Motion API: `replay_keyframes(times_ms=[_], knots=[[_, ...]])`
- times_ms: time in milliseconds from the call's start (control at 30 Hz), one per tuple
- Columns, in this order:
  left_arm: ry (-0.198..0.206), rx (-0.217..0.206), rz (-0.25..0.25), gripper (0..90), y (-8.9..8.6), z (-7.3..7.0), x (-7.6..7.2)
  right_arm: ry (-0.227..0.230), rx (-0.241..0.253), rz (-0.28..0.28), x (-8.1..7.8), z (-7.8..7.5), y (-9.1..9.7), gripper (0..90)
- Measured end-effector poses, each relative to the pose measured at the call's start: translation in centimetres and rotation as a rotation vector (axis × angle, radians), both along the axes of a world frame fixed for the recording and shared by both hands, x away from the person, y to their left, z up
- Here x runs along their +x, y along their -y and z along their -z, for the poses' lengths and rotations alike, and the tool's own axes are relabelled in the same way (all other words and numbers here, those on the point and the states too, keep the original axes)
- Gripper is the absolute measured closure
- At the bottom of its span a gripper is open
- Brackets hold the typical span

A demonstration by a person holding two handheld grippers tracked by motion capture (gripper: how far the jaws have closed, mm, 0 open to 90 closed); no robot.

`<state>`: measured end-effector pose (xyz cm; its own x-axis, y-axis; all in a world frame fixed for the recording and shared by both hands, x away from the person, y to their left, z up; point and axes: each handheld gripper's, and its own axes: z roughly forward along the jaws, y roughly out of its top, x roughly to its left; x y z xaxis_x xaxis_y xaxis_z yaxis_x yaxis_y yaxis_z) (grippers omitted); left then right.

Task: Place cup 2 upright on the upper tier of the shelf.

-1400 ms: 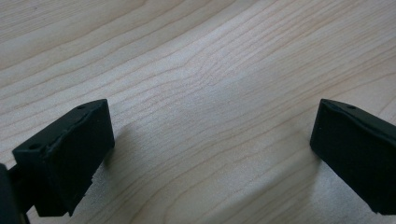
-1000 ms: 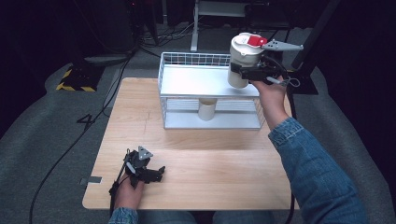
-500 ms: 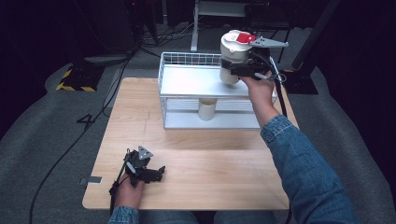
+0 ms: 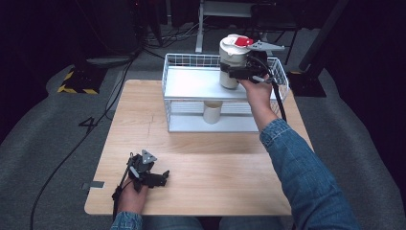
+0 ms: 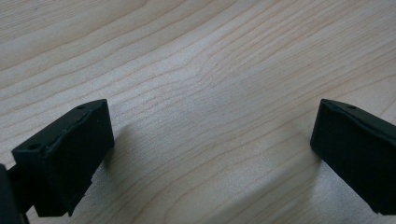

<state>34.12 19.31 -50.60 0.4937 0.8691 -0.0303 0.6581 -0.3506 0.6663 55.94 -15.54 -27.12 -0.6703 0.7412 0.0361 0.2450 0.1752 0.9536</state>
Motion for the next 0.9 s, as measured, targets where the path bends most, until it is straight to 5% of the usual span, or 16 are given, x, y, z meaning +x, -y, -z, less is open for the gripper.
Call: replay_keyframes(times_ms=[900], knots=[[0.0, 0.002, -0.002, 0.1, 0.0, 0.0, 0.0, -0.011, -0.005, -0.017, 0.4, 1.2, 0.2, 12.9]])
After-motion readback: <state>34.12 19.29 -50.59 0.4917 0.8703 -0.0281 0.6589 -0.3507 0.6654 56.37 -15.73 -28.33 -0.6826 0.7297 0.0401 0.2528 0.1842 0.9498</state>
